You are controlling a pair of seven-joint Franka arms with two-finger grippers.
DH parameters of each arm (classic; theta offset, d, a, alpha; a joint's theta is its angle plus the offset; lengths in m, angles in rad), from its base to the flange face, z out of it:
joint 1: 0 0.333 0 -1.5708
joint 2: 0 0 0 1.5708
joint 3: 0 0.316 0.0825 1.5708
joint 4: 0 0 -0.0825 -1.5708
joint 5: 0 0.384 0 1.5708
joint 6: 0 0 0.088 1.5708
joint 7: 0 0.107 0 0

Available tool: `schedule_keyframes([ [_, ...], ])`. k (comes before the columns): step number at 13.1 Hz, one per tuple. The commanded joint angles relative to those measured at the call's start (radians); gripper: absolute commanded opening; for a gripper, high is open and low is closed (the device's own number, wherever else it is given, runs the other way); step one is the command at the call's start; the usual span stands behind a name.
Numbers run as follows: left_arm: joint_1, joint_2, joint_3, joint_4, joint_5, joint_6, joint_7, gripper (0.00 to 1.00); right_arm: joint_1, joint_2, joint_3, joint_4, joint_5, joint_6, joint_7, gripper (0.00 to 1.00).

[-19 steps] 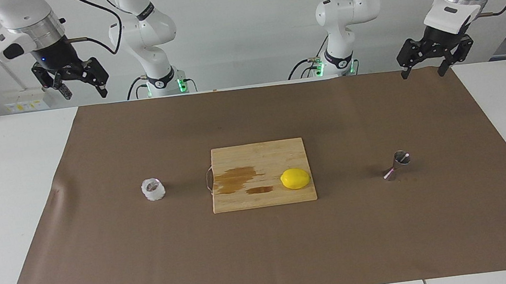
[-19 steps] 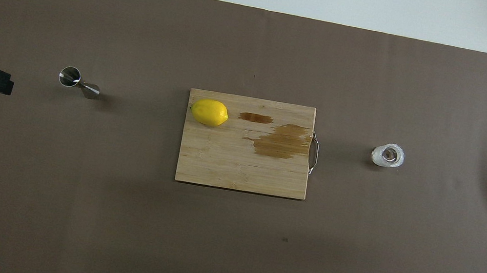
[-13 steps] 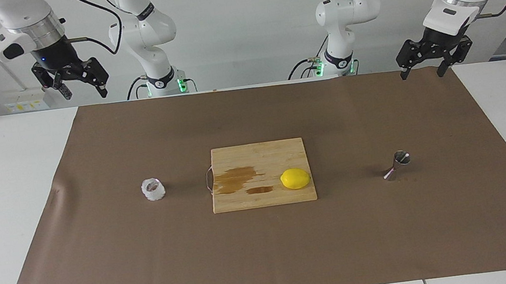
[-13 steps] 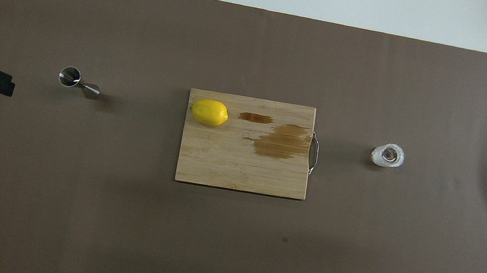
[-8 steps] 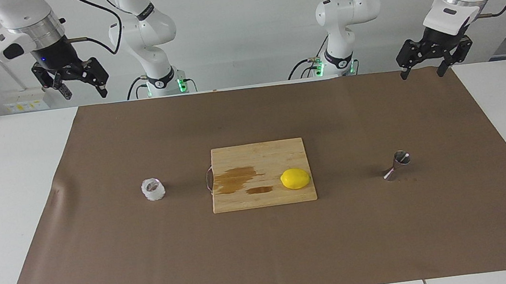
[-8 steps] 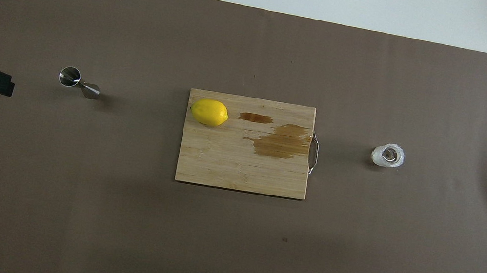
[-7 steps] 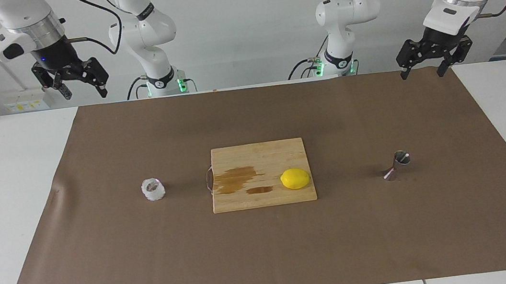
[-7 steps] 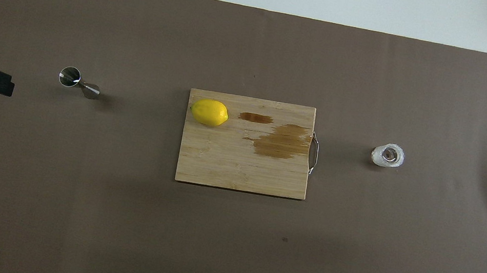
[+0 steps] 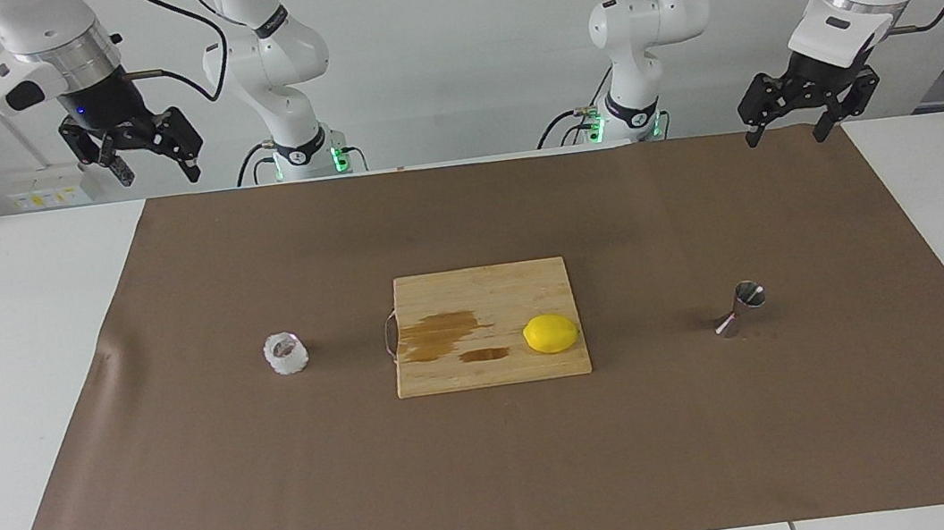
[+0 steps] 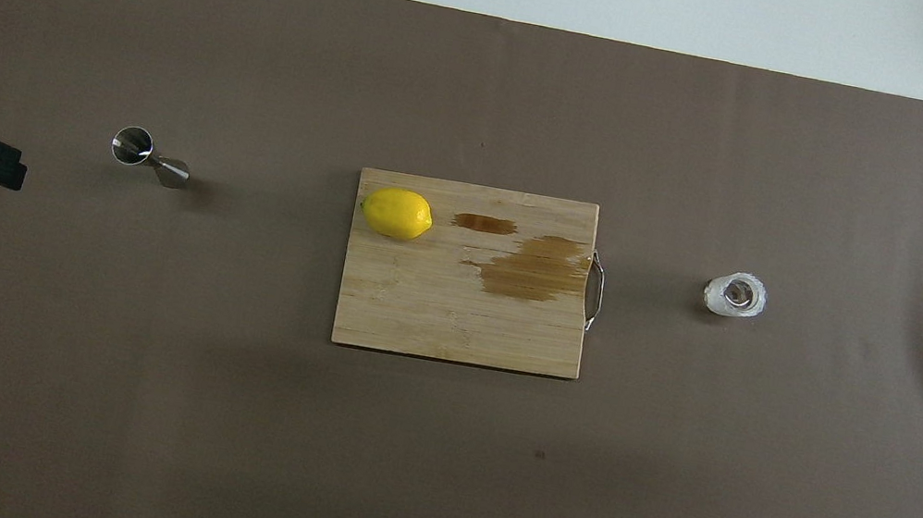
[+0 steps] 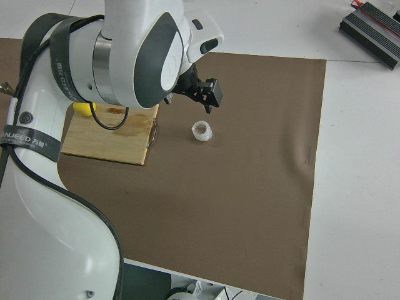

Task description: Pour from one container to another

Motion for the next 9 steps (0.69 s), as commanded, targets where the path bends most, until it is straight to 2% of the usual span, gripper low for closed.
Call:
schedule_keyframes([
  [1,0.011,-0.026,-0.002,-0.019,0.011,-0.044,0.007,1.0,-0.004,-0.02,0.006,-0.019,-0.016,-0.008,0.011,1.0],
  [6,0.017,-0.024,0.0,-0.025,0.008,-0.023,-0.073,1.0,-0.004,-0.02,0.006,-0.019,-0.016,-0.008,0.011,1.0],
  [9,0.032,0.02,0.001,-0.012,-0.012,0.035,-0.076,1.0,-0.004,-0.02,0.006,-0.019,-0.018,-0.008,0.011,1.0],
])
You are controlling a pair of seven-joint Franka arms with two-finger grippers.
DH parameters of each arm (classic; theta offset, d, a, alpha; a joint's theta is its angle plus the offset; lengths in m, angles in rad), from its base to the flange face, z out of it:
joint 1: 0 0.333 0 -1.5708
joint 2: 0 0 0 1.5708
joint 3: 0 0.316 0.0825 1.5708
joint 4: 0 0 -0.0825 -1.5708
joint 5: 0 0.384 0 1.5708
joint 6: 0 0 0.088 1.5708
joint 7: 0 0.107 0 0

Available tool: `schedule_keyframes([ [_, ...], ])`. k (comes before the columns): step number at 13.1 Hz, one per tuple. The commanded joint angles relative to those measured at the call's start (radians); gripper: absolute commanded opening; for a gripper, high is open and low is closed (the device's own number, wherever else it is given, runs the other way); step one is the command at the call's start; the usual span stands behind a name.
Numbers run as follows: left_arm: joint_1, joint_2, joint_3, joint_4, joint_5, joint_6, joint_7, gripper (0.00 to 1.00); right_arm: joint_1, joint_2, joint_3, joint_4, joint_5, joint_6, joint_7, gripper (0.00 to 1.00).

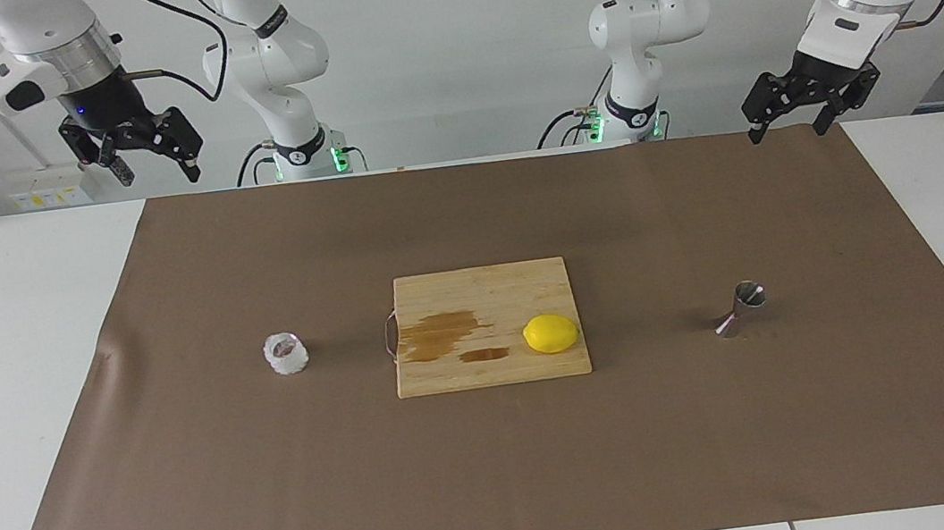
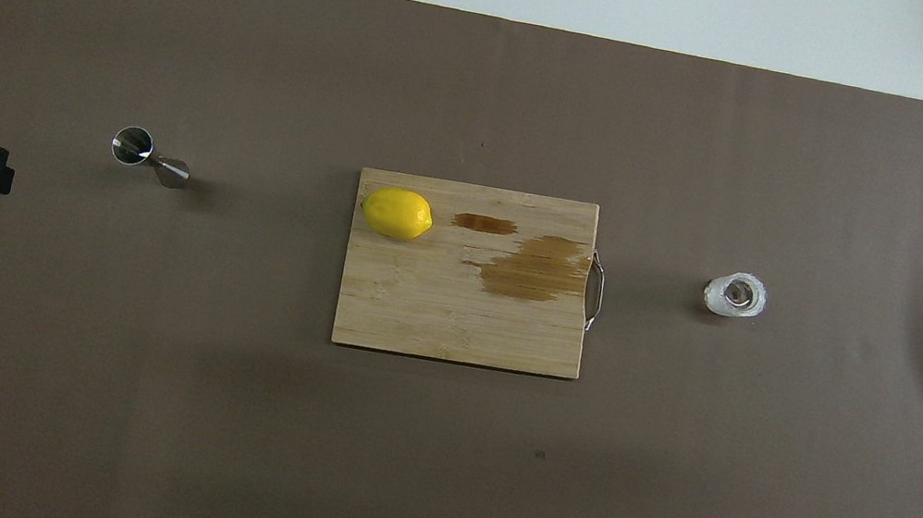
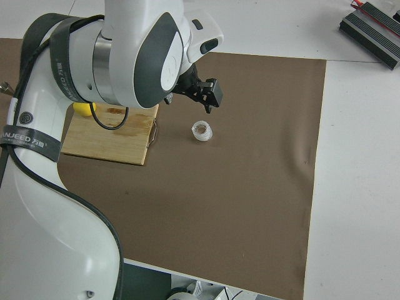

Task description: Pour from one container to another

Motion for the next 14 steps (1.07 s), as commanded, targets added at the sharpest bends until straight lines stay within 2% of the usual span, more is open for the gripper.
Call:
schedule_keyframes([
  [1,0.027,0.039,-0.004,-0.006,-0.011,0.077,-0.013,1.0,-0.004,-0.02,0.006,-0.018,-0.018,-0.008,0.011,1.0],
  [2,0.038,0.059,-0.004,0.001,-0.017,0.089,-0.013,1.0,-0.004,-0.02,0.006,-0.018,-0.018,-0.008,0.011,1.0],
  [5,0.092,0.206,-0.005,0.125,-0.071,0.074,-0.053,1.0,-0.004,-0.02,0.006,-0.018,-0.016,-0.008,0.011,1.0],
  [7,0.094,0.3,-0.005,0.207,-0.092,0.086,-0.188,1.0,-0.004,-0.02,0.006,-0.018,-0.016,-0.008,0.011,1.0],
  [9,0.103,0.36,-0.005,0.245,-0.124,0.129,-0.355,1.0,-0.004,-0.02,0.006,-0.018,-0.018,-0.008,0.011,1.0],
  [11,0.127,0.362,-0.005,0.226,-0.198,0.244,-0.469,1.0,-0.004,-0.02,0.006,-0.018,-0.016,-0.008,0.011,1.0],
  [14,0.17,0.359,-0.005,0.154,-0.296,0.284,-0.64,1.0,-0.004,-0.02,0.006,-0.018,-0.018,-0.007,0.011,1.0],
])
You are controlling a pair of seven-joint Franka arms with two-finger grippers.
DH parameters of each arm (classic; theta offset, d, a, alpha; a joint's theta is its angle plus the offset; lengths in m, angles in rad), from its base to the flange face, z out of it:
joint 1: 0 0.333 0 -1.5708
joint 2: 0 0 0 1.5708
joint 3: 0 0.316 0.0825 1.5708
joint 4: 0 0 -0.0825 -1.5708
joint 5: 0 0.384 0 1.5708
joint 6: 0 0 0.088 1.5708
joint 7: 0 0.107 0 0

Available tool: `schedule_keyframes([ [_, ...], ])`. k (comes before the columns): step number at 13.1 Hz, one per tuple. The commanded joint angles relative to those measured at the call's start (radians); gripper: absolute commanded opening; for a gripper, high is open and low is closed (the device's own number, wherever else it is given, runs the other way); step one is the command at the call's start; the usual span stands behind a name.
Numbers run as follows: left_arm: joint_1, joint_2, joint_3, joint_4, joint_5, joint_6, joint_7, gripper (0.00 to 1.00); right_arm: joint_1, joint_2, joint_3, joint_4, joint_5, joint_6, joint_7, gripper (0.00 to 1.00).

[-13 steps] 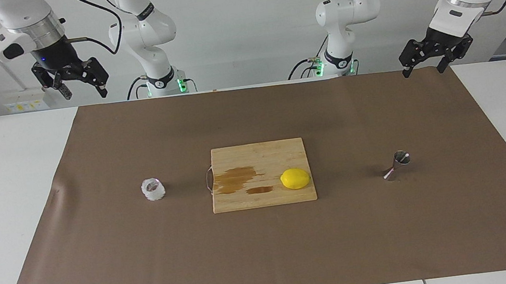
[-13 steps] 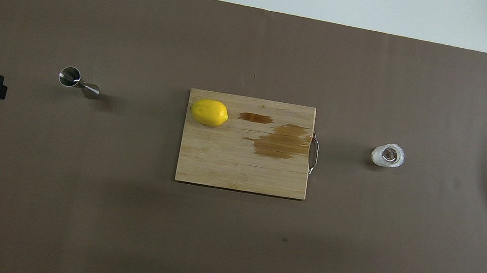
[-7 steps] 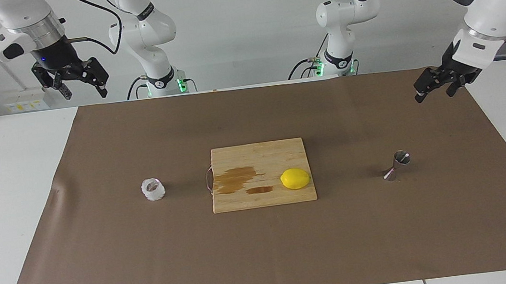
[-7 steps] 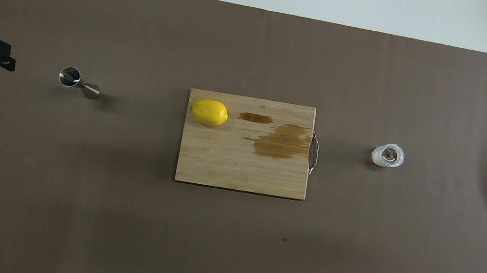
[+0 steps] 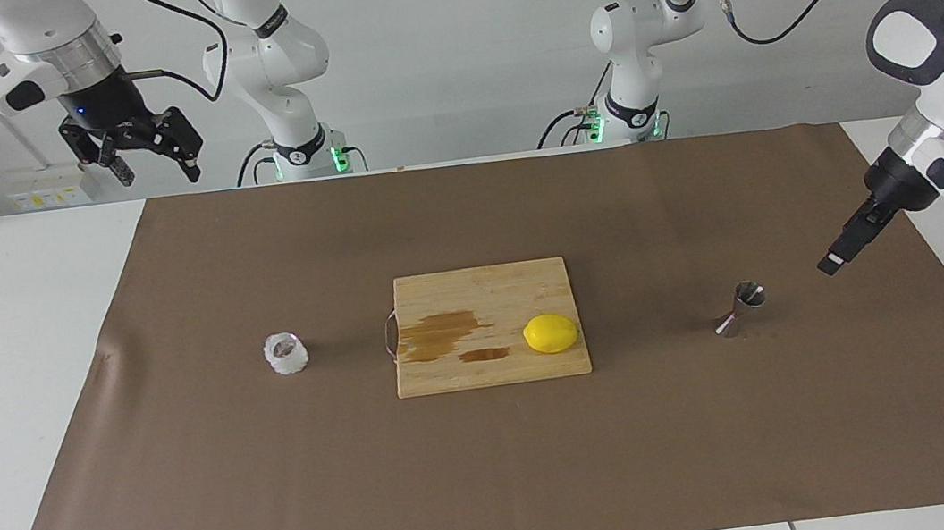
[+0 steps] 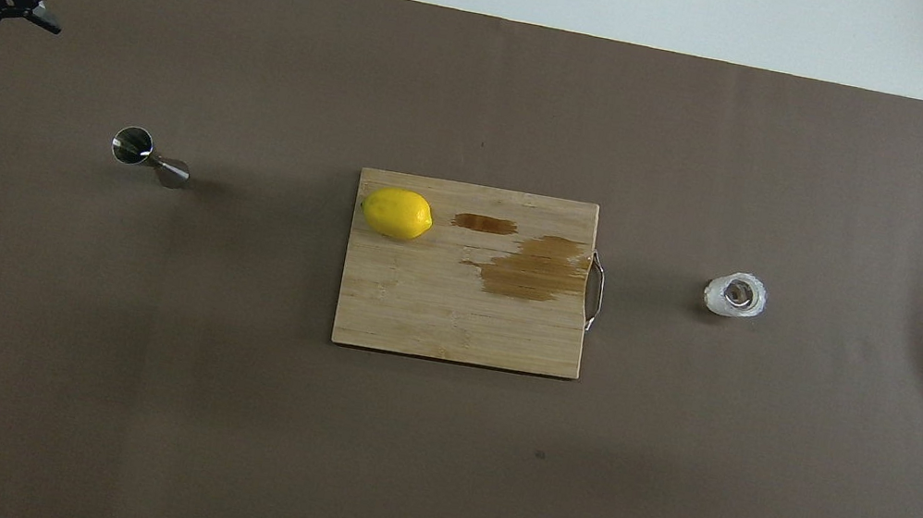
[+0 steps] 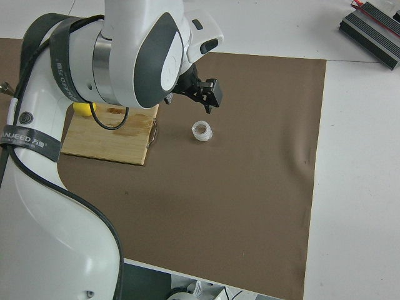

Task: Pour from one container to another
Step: 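Move the left gripper toward the small metal cup, opening it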

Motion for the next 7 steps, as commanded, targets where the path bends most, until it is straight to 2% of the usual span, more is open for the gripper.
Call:
schedule_keyframes([
  [1,0.047,-0.009,-0.007,-0.071,-0.113,0.028,-0.189,1.0,-0.004,-0.02,0.006,-0.018,-0.018,-0.008,0.011,1.0],
  [4,0.1,-0.04,-0.007,-0.151,-0.242,0.05,-0.338,1.0,-0.004,-0.02,0.006,-0.018,-0.018,-0.008,0.011,1.0],
  [7,0.133,-0.063,-0.007,-0.225,-0.293,0.036,-0.38,1.0,-0.004,-0.02,0.006,-0.018,-0.016,-0.008,0.011,1.0],
])
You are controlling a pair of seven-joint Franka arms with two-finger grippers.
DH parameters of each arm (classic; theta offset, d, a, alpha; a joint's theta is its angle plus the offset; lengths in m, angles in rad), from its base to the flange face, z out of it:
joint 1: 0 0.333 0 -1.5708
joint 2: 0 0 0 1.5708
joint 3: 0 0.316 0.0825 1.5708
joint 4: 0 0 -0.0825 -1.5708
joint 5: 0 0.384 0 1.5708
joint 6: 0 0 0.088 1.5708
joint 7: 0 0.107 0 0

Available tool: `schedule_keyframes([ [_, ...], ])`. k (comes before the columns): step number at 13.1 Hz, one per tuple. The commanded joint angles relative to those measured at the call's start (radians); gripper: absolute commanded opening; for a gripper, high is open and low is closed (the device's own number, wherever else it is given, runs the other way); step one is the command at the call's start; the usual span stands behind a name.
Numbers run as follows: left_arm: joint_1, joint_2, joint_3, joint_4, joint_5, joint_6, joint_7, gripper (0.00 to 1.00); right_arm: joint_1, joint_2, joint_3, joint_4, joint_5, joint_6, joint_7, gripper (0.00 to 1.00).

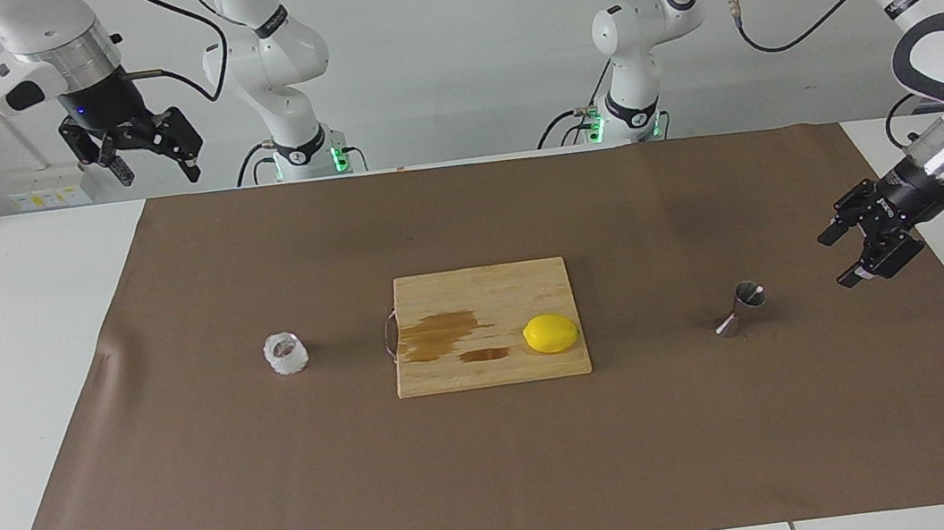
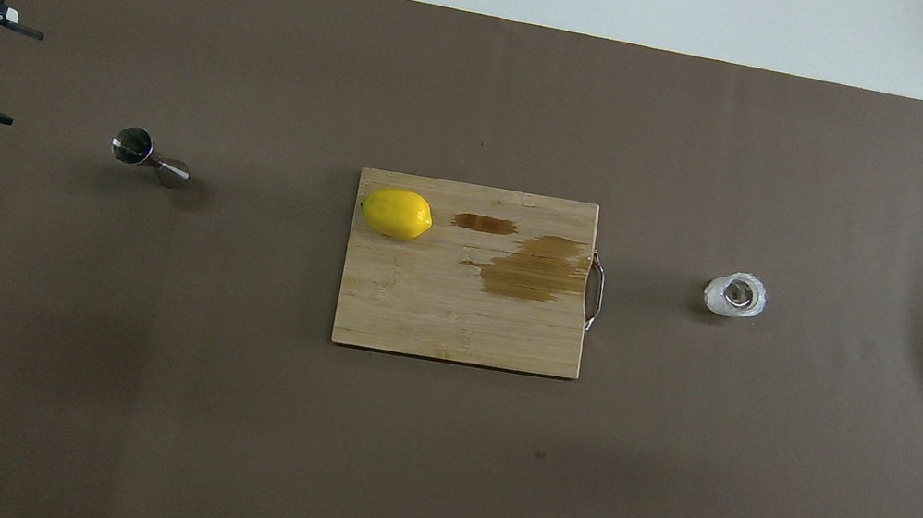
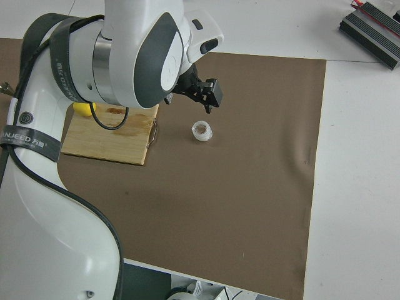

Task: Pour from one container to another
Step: 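Move the left gripper toward the small metal cup, opening it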

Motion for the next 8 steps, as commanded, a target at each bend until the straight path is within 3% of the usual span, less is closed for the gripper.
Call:
schedule_keyframes([
  [1,0.016,-0.047,-0.008,-0.106,-0.059,0.018,-0.089,1.0,-0.004,-0.02,0.006,-0.018,-0.016,-0.007,0.011,1.0],
  [4,0.045,-0.099,-0.008,-0.236,-0.159,0.041,-0.108,1.0,-0.004,-0.02,0.006,-0.018,-0.016,-0.008,0.011,1.0],
  [8,0.056,-0.139,-0.008,-0.33,-0.188,0.104,-0.106,1.0,-0.004,-0.02,0.006,-0.018,-0.016,-0.008,0.011,1.0],
])
